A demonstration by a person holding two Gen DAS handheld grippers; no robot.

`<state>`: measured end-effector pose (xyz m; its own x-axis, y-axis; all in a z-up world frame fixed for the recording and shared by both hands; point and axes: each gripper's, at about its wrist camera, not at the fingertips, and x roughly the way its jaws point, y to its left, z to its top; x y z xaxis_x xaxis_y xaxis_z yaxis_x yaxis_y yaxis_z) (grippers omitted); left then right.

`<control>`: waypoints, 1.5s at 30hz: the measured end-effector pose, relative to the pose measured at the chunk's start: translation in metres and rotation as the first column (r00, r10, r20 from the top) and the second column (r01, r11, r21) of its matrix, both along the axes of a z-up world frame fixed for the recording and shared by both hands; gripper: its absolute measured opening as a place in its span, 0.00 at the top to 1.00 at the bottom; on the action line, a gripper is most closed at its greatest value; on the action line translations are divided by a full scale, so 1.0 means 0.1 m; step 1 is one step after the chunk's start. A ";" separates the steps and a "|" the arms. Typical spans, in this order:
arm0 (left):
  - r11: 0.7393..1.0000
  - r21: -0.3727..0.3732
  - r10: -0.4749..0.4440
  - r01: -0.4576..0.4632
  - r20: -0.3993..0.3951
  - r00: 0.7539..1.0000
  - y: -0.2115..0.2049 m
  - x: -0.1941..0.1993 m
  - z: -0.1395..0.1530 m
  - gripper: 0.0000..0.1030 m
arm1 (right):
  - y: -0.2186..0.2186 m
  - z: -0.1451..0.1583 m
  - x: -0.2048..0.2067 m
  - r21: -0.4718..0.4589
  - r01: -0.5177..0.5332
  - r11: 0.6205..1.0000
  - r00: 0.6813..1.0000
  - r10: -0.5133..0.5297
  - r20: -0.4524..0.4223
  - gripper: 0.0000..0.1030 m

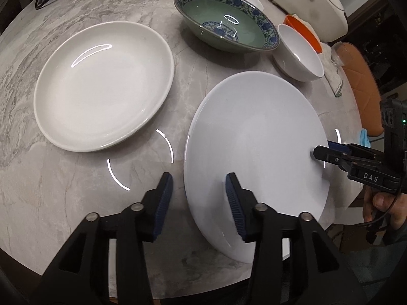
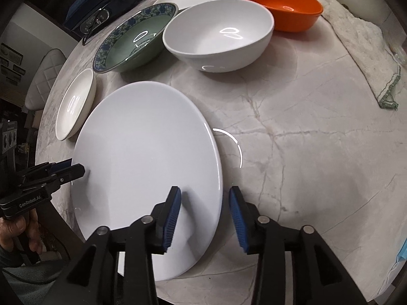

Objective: Organize plates and bowls
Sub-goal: 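Lower the large plate onto the table and open both tools, then reach both tools to the smaller white plate by the rice cooker and pinch its rim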

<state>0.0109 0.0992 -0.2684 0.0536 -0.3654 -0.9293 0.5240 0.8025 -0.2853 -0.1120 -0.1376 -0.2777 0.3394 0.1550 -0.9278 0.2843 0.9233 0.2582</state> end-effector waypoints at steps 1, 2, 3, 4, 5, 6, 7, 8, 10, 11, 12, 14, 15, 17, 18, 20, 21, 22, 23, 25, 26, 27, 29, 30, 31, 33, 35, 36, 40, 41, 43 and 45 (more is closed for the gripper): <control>1.000 -0.017 0.001 -0.001 0.004 1.000 0.04 0.01 0.04 0.50 | -0.01 0.03 -0.05 -0.008 0.012 1.000 0.999 -0.012 0.034 0.53; 0.999 -0.034 0.001 -0.001 0.004 1.000 0.08 0.02 0.08 0.50 | -0.01 0.06 -0.09 -0.021 0.026 0.999 0.998 -0.025 0.066 0.48; 0.999 -0.047 0.001 -0.002 -0.004 1.000 0.12 0.04 0.11 0.50 | -0.02 0.08 -0.14 -0.037 0.043 0.998 0.995 -0.039 0.090 0.39; 0.998 -0.063 0.005 -0.006 -0.013 1.000 0.18 0.06 0.14 0.47 | -0.04 0.09 -0.19 -0.048 0.062 0.997 0.992 -0.057 0.109 0.34; 0.996 -0.083 0.011 -0.013 -0.018 1.000 0.23 0.09 0.18 0.42 | -0.06 0.09 -0.25 -0.056 0.086 0.995 0.989 -0.079 0.122 0.33; 0.994 -0.108 0.018 -0.020 -0.024 1.000 0.28 0.12 0.22 0.40 | -0.09 0.08 -0.31 -0.060 0.116 0.991 0.986 -0.107 0.125 0.33; 0.991 -0.131 0.025 -0.028 -0.028 0.999 0.33 0.17 0.26 0.36 | -0.13 0.05 -0.37 -0.057 0.149 0.987 0.982 -0.141 0.122 0.33; 0.988 -0.152 0.030 -0.033 -0.027 0.999 0.38 0.21 0.31 0.33 | -0.18 0.03 -0.43 -0.049 0.190 0.981 0.976 -0.183 0.118 0.33; 0.976 -0.212 0.043 -0.047 -0.021 0.999 0.49 0.31 0.40 0.27 | -0.27 0.01 -0.56 -0.009 0.268 0.963 0.956 -0.265 0.129 0.32; 0.964 -0.259 0.048 -0.052 -0.025 0.999 0.55 0.36 0.45 0.20 | -0.29 0.00 -0.61 0.010 0.300 0.954 0.945 -0.298 0.136 0.32; 0.954 -0.292 0.059 -0.063 -0.023 0.998 0.62 0.41 0.50 0.15 | -0.32 -0.01 -0.65 0.019 0.330 0.944 0.935 -0.329 0.134 0.32; 0.942 -0.328 0.074 -0.070 0.001 0.997 0.72 0.51 0.60 0.05 | -0.35 0.00 -0.71 0.037 0.383 0.923 0.914 -0.384 0.132 0.27; 0.938 -0.339 0.083 -0.073 0.013 0.996 0.77 0.55 0.63 0.05 | -0.35 0.02 -0.72 0.052 0.404 0.913 0.902 -0.407 0.141 0.23; 0.934 -0.347 0.106 -0.091 0.026 0.994 0.87 0.64 0.68 0.04 | -0.35 0.05 -0.75 0.088 0.440 0.894 0.879 -0.449 0.158 0.13; 0.933 -0.346 0.114 -0.096 0.032 0.993 0.92 0.67 0.70 0.04 | -0.33 0.08 -0.75 0.116 0.456 0.882 0.867 -0.470 0.167 0.09; 0.935 -0.331 0.152 -0.126 0.055 0.987 1.02 0.74 0.72 0.01 | -0.31 0.12 -0.72 0.162 0.478 0.863 0.847 -0.502 0.174 0.01; 0.929 -0.337 0.182 -0.152 0.058 0.982 1.07 0.78 0.72 0.01 | -0.29 0.15 -0.71 0.179 0.489 0.854 0.838 -0.516 0.177 0.00; 0.924 -0.334 0.216 -0.184 0.060 0.975 1.13 0.82 0.70 0.00 | -0.26 0.18 -0.66 0.193 0.495 0.847 0.833 -0.526 0.173 0.00; 0.923 -0.322 0.241 -0.211 0.056 0.969 1.17 0.88 0.68 0.00 | -0.26 0.22 -0.64 0.207 0.496 0.843 0.831 -0.530 0.170 0.00; 0.921 -0.297 0.280 -0.254 0.051 0.959 1.20 1.05 0.65 0.00 | -0.27 0.36 -0.60 0.214 0.484 0.849 0.831 -0.522 0.192 0.00; 0.920 -0.289 0.290 -0.264 0.051 0.956 1.21 1.15 0.64 0.00 | -0.29 0.46 -0.59 0.209 0.473 0.856 0.831 -0.512 0.217 0.00; 0.923 -0.278 0.292 -0.266 0.055 0.955 1.20 1.26 0.66 0.00 | -0.33 0.56 -0.53 0.209 0.455 0.866 0.834 -0.497 0.241 0.00; 0.937 -0.250 0.277 -0.243 0.113 0.954 1.11 1.50 0.76 0.00 | -0.43 0.77 -0.37 0.214 0.412 0.886 0.843 -0.460 0.278 0.00; 0.946 -0.237 0.260 -0.219 0.158 0.952 1.04 1.63 0.85 0.00 | -0.50 0.89 -0.26 0.214 0.381 0.899 0.848 -0.433 0.306 0.00; 0.956 -0.218 0.241 -0.197 0.202 0.949 0.94 1.76 0.93 0.00 | -0.58 1.01 -0.12 0.219 0.341 0.914 0.853 -0.399 0.337 0.00; 0.973 -0.152 0.202 -0.172 0.216 0.955 0.70 2.09 1.05 0.02 | -0.75 1.22 0.21 0.234 0.238 0.943 0.860 -0.317 0.401 0.00; 0.974 -0.113 0.213 -0.195 0.176 0.961 0.46 2.45 1.09 0.03 | -0.92 1.35 0.61 0.249 0.135 0.959 0.860 -0.238 0.451 0.00; 0.972 -0.105 0.226 -0.210 0.176 0.958 0.37 2.62 1.12 0.04 | -1.00 1.38 0.82 0.239 0.097 0.966 0.870 -0.199 0.450 0.00; 0.986 -0.091 0.154 -0.137 0.220 0.963 -0.20 3.12 1.23 0.04 | -1.30 1.36 1.67 0.192 0.001 0.981 0.915 -0.078 0.396 0.00; 0.992 -0.074 0.113 -0.100 0.210 0.971 -0.37 3.22 1.19 0.04 | -1.39 1.31 1.84 0.207 -0.009 0.978 0.921 -0.073 0.383 0.00; 0.999 -0.039 0.025 -0.019 0.164 0.986 -0.76 3.37 1.03 0.04 | -1.54 1.15 2.17 0.235 0.014 0.972 0.946 -0.089 0.313 0.03; 0.999 -0.007 -0.051 0.052 0.109 0.993 -1.06 3.47 0.83 0.04 | -1.66 0.96 2.42 0.254 0.031 0.967 0.961 -0.099 0.257 0.17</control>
<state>0.3580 -0.0072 -0.1851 0.1348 -0.3791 -0.9155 0.5925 0.7714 -0.2322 0.1299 -0.3035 -0.1818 0.5852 0.3358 -0.7381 0.2313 0.8033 0.5489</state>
